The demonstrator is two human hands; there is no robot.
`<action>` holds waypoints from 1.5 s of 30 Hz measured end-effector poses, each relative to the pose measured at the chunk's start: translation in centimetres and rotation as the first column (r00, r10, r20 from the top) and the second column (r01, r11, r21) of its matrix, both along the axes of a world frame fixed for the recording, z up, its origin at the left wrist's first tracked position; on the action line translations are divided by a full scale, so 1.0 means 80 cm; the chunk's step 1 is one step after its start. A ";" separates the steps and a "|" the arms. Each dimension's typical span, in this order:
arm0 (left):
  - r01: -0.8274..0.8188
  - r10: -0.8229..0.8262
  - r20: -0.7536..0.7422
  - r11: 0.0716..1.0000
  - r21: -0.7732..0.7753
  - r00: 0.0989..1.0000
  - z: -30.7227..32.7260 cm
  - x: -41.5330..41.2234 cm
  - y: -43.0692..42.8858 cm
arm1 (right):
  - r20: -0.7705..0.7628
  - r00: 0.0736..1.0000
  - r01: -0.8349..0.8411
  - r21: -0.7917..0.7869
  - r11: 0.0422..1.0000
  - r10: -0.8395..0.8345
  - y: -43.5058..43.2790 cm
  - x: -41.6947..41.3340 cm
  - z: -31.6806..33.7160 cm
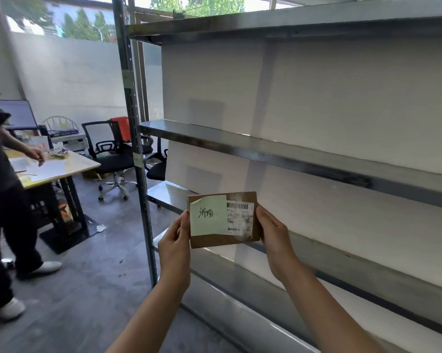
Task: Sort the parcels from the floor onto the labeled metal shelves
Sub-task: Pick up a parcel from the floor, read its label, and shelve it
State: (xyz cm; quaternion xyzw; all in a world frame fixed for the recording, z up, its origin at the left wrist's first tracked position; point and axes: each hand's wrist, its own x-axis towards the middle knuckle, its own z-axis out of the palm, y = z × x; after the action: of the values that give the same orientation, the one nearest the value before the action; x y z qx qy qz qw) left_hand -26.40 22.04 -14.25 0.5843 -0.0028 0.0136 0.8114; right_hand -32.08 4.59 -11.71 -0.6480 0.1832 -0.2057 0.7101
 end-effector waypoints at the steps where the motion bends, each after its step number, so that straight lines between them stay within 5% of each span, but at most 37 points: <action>1: -0.016 0.016 -0.007 1.000 -0.003 1.000 0.001 0.001 0.006 | -0.008 1.000 -0.003 0.003 1.000 0.003 0.007 0.007 -0.002; 13: -0.190 0.191 -0.020 0.981 0.046 0.981 0.001 0.072 0.083 | -0.010 0.974 -0.228 -0.028 0.973 0.227 0.080 0.114 -0.013; 24: -0.350 0.360 -0.113 0.931 0.100 0.926 -0.013 0.183 0.099 | 0.068 0.901 -0.434 0.137 0.891 0.428 0.098 0.276 -0.032; 45: -0.442 0.469 -0.189 0.881 0.170 0.863 -0.040 0.296 0.116 | 0.009 0.826 -0.557 0.171 0.813 0.564 0.118 0.421 -0.072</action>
State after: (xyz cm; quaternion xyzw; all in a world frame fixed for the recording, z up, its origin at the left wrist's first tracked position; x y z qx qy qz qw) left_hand -2.69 31.33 -17.41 0.6140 0.2264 0.1389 0.7433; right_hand 1.61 14.02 -17.49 -0.6158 0.0156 0.0422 0.7866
